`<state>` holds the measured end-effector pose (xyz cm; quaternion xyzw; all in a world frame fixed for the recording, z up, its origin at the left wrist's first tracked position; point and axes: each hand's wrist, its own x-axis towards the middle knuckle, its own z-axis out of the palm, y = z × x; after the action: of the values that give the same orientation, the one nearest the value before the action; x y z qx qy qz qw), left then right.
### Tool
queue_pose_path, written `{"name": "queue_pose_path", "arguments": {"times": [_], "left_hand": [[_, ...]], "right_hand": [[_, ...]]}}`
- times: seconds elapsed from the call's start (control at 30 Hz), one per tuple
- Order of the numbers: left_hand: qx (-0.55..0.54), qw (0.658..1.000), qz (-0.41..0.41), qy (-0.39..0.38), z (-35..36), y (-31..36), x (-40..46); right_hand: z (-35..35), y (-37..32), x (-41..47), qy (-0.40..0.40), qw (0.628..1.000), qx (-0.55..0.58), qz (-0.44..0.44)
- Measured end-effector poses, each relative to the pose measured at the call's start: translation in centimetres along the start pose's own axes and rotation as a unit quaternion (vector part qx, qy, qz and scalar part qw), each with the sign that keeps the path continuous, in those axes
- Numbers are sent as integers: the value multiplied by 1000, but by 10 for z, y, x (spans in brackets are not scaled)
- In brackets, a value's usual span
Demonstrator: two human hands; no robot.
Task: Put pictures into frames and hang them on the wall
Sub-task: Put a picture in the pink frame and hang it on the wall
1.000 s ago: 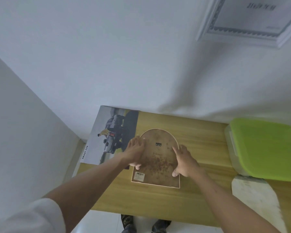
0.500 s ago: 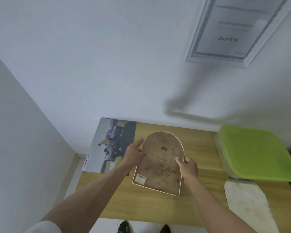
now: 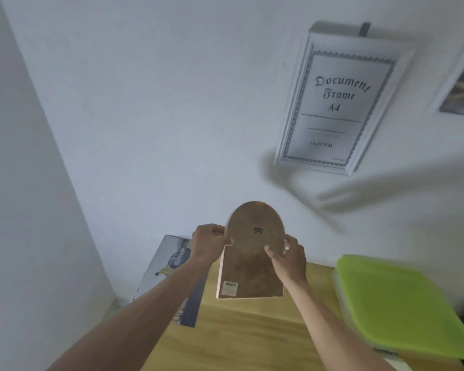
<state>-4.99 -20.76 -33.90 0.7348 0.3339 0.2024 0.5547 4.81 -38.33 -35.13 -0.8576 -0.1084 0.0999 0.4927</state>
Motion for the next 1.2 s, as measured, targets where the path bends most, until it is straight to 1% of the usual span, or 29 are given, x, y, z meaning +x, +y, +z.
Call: {"name": "queue_pose_path", "arguments": {"times": [0.07, 0.13, 0.2, 0.3, 0.4, 0.53, 0.63, 0.7, 0.77, 0.8, 0.87, 0.93, 1.07, 1.13, 1.2], "left_hand": [[13, 999, 39, 31, 3, 23, -13], [19, 995, 78, 53, 9, 44, -28], [27, 989, 118, 80, 15, 63, -46], [56, 976, 173, 121, 20, 82, -70], [111, 962, 218, 118, 23, 89, -86], [200, 921, 318, 103, 18, 95, -97], [210, 904, 353, 116, 0, 110, -94], [197, 896, 364, 160, -19, 123, -83], [189, 894, 350, 208, -43, 139, -68], [183, 897, 338, 218, -55, 148, -60], [173, 907, 323, 208, -75, 166, -46], [154, 919, 315, 179, -94, 182, -34], [84, 941, 298, 139, -134, 213, -12], [52, 946, 290, 135, -150, 227, 2], [53, 942, 294, 151, -160, 238, 15]], "right_hand": [[-7, -30, -7, -23, 998, 10, -60], [-15, -63, -15, -50, 994, 9, -100], [-24, -93, -24, -69, 991, 30, -112], [-38, -124, -32, -56, 989, 77, -112], [-52, -137, -36, -41, 983, 126, -128], [-78, -149, -43, -21, 978, 120, -169], [-98, -160, -44, -19, 972, 131, -193], [-110, -170, -42, -32, 967, 149, -206], [-118, -179, -38, -36, 962, 162, -218], [-122, -185, -36, -36, 959, 167, -228], [-125, -196, -31, -36, 952, 178, -246], [-123, -209, -24, -41, 947, 183, -260], [-113, -240, -8, -29, 938, 182, -293], [-107, -257, 0, -23, 933, 160, -322], [-102, -269, 8, -32, 934, 99, -342]]}}
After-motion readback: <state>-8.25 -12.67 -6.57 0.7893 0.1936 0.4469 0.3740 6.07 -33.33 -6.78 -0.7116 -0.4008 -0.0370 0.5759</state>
